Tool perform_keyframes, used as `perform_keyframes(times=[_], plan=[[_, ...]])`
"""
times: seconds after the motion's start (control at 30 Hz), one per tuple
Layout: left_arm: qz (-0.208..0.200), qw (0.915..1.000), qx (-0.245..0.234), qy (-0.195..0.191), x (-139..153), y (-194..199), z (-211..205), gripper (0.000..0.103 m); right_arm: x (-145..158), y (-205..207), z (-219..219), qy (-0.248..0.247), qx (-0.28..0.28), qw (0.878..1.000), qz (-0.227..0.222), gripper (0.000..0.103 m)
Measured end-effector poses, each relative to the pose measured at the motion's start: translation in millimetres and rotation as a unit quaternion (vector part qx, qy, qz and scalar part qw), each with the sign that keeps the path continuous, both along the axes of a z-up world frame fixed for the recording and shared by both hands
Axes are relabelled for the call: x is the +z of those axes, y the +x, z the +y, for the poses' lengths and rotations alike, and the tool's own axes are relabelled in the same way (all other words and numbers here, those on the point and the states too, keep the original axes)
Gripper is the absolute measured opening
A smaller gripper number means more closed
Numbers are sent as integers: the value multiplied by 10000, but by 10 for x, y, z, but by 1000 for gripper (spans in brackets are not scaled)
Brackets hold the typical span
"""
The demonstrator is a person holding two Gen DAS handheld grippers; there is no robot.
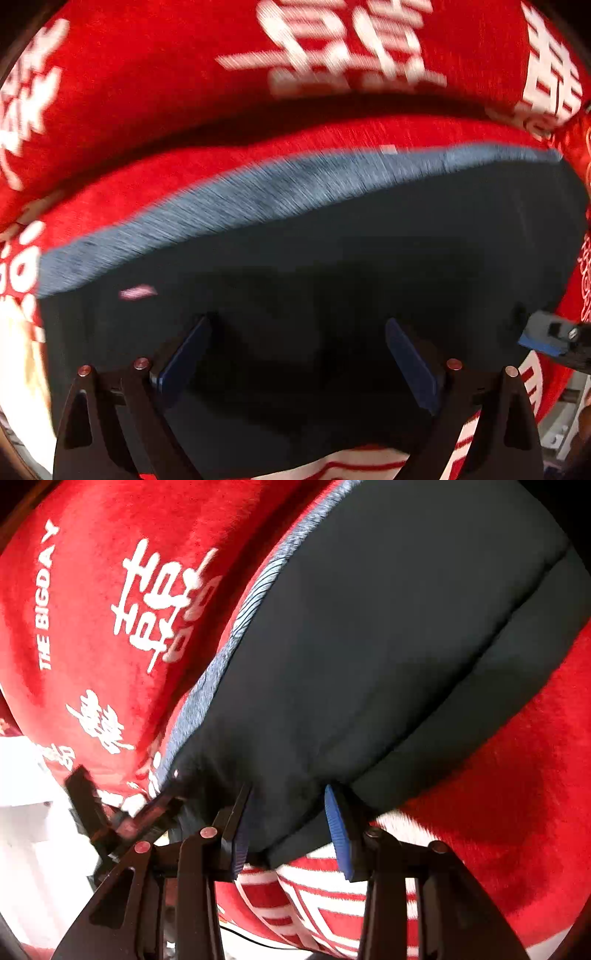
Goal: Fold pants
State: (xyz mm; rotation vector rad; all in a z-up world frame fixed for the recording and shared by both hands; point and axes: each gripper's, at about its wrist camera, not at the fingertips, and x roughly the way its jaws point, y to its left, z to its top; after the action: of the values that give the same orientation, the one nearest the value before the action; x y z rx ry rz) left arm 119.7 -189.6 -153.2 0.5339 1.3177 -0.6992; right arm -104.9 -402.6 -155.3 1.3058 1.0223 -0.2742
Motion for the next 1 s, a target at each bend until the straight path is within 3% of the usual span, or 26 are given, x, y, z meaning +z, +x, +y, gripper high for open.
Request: perform_keyframes(times=[0.07, 0.1, 0.23, 0.3, 0.33, 0.5, 0.57, 0.63, 0.7, 0.73, 0.77, 0.87, 0.93, 1.0], plan=[[-140, 9998, -111, 116, -17, -118, -44, 96, 39, -15, -36, -73, 23, 9999, 96, 32], [-140, 9997, -175, 106, 3, -167, -39, 96, 81, -10, -36, -268, 143, 9993, 200, 6], [21, 9999, -143, 52, 109, -249, 15, 96, 175, -121, -31, -216, 242, 9995, 17, 7], [-23, 9999, -85, -107, 192, -242, 12, 96, 176, -201, -43, -264, 159, 9994, 153, 9], [-7, 9999, -65, -148, 200, -214, 9, 96, 149, -238, -67, -242, 49, 9995, 198, 17], [66, 9999, -96, 13, -16, -228, -7, 96, 48, -271, -165, 21, -427, 9991, -12, 24], [2, 9999, -108, 28, -8, -261, -54, 96, 69, -194, -176, -94, -365, 9993, -74, 33], [21, 10000, -79, 34, 6, -264, -80, 96, 32, -92, -200, 38, -385, 9992, -132, 51], [84, 9999, -42, 58, 7, -252, -102, 96, -3, -57, -234, 103, -512, 9986, -47, 49], [96, 9999, -47, 82, 22, -255, -92, 96, -1, -48, -244, 71, -524, 9986, 41, 21], [121, 9999, -70, 95, 50, -276, -91, 96, 27, -50, -252, 10, -489, 9987, 162, 7], [83, 9996, -275, 0, 178, -420, -6, 96, 274, -169, -181, -164, -364, 9988, -267, 7], [-4, 9986, -517, 90, 143, -588, 50, 96, 313, -231, -91, -408, -121, 9990, -145, 7], [34, 9986, -505, 166, 34, -665, 98, 97, 118, -270, -49, -499, -4, 9983, 290, 7]])
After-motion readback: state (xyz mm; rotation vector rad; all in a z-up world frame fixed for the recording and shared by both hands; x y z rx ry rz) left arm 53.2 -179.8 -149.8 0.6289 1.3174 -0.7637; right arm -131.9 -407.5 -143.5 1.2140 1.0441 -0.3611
